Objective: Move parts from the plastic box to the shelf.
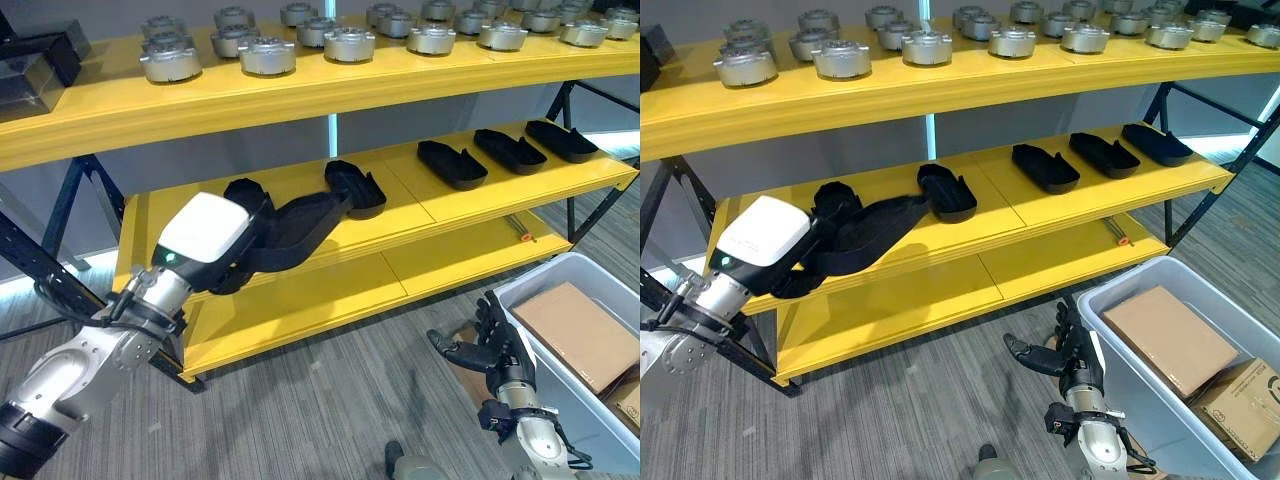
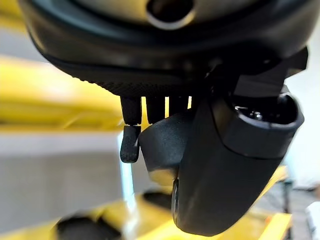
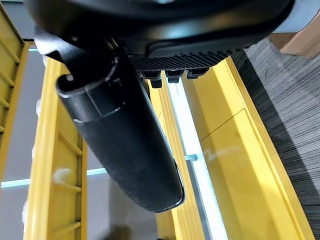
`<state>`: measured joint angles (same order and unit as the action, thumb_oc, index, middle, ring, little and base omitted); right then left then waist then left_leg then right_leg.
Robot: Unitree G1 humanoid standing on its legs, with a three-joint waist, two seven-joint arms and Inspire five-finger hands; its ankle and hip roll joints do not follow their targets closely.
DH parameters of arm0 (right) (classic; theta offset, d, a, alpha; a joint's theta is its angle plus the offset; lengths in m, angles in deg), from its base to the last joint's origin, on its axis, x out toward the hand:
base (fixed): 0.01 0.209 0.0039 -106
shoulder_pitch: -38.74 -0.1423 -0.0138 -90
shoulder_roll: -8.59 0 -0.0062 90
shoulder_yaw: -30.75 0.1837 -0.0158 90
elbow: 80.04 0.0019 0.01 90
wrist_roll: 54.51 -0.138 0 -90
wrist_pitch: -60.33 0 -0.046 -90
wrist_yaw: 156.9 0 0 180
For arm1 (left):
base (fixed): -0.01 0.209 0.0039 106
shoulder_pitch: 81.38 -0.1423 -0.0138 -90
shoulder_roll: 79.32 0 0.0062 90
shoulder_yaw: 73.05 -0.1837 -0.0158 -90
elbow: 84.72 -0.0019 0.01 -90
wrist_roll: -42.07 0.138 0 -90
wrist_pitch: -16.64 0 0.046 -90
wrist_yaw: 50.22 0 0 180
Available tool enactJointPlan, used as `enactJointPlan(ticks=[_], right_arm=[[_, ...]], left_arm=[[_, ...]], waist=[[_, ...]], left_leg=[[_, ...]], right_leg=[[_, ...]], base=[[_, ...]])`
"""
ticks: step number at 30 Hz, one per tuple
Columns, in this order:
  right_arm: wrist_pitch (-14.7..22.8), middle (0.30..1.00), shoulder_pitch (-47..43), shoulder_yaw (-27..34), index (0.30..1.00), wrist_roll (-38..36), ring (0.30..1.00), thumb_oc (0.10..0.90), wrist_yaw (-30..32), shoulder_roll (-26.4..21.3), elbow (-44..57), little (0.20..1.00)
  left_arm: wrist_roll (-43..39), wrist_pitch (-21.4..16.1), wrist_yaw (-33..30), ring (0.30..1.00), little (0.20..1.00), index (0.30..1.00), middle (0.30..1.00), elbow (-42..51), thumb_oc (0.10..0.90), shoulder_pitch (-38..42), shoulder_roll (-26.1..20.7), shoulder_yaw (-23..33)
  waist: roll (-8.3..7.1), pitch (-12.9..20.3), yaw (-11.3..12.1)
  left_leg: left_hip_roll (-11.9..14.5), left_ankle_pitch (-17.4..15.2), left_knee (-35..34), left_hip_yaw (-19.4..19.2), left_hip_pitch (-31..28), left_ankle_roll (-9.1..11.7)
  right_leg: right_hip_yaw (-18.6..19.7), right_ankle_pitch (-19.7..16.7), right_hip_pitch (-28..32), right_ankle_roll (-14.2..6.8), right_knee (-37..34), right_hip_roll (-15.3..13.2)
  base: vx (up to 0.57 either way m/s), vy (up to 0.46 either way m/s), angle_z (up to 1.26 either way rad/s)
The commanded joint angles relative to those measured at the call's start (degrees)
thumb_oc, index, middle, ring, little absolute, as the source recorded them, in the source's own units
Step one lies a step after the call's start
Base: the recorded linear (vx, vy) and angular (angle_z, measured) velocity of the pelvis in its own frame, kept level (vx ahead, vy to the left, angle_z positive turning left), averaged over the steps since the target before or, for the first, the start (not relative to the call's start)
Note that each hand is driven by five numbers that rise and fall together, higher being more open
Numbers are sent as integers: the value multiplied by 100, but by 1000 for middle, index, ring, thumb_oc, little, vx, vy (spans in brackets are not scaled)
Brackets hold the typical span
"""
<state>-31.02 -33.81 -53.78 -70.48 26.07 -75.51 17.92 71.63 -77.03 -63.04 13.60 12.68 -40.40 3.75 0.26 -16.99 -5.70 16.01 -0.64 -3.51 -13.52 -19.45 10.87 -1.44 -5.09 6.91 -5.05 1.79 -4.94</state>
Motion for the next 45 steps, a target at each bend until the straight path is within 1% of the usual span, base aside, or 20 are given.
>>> enactJointPlan(ticks=[1,7,14,18,22,28,35,40,45], right_arm=[[574,1000,-492,461,1000,-106,1000,900,-93,143,816,1000],[592,1000,-498,507,1000,-109,1000,900,-93,178,767,1000],[620,1000,-514,565,1000,-80,1000,900,-104,243,719,1000],[627,1000,-530,625,1000,-67,1000,900,-111,287,667,1000],[632,1000,-551,647,1000,-23,1000,900,-119,310,646,1000],[642,1000,-588,637,1000,9,1000,900,-111,325,632,1000],[648,1000,-617,654,1000,57,1000,900,-97,342,601,1000],[646,1000,-608,652,1000,88,1000,900,-94,319,549,1000],[633,1000,-606,571,1000,78,1000,900,-104,326,507,1000]], left_arm=[[-272,52,-350,300,300,300,300,312,400,533,-530,1018],[-279,57,-343,300,300,300,300,38,400,312,-553,1055],[-265,53,-443,300,300,300,300,-230,400,5,-729,1291],[-260,82,-553,300,300,300,300,-298,400,-205,-780,1591],[-263,105,-719,300,300,300,300,-227,400,-517,-789,2122],[-233,129,-899,300,300,300,300,-243,400,-750,-924,2573],[-213,186,-1135,300,300,300,300,-535,400,-1013,-1004,3018],[-203,203,-1191,300,300,300,300,-707,400,-902,-965,2977],[-174,210,-1139,300,300,300,300,-915,400,-352,-826,2428]], waist=[[53,-115,-7],[65,-167,7],[82,-238,43],[92,-263,77],[83,-294,108],[83,-313,158],[79,-345,187],[56,-359,188],[20,-376,145]], left_leg=[[112,598,99,384,-47,-672],[116,596,84,390,-61,-678],[143,600,111,394,-77,-679],[156,610,122,405,-83,-676],[171,611,116,417,-90,-675],[171,615,91,424,-103,-678],[169,623,106,437,-103,-674],[165,620,100,441,-100,-672],[147,613,64,430,-128,-670]], right_leg=[[50,27,187,240,769,-532],[50,33,190,235,786,-529],[49,45,190,227,861,-514],[48,48,193,221,891,-512],[49,43,197,219,900,-515],[47,48,207,215,900,-505],[46,58,218,215,924,-509],[45,60,213,222,931,-509],[47,65,216,228,931,-493]], base=[[17,-1,4],[10,-4,5],[2,-2,1],[3,-1,2],[2,-3,2],[0,0,0],[0,0,0],[0,0,0],[0,0,0]])
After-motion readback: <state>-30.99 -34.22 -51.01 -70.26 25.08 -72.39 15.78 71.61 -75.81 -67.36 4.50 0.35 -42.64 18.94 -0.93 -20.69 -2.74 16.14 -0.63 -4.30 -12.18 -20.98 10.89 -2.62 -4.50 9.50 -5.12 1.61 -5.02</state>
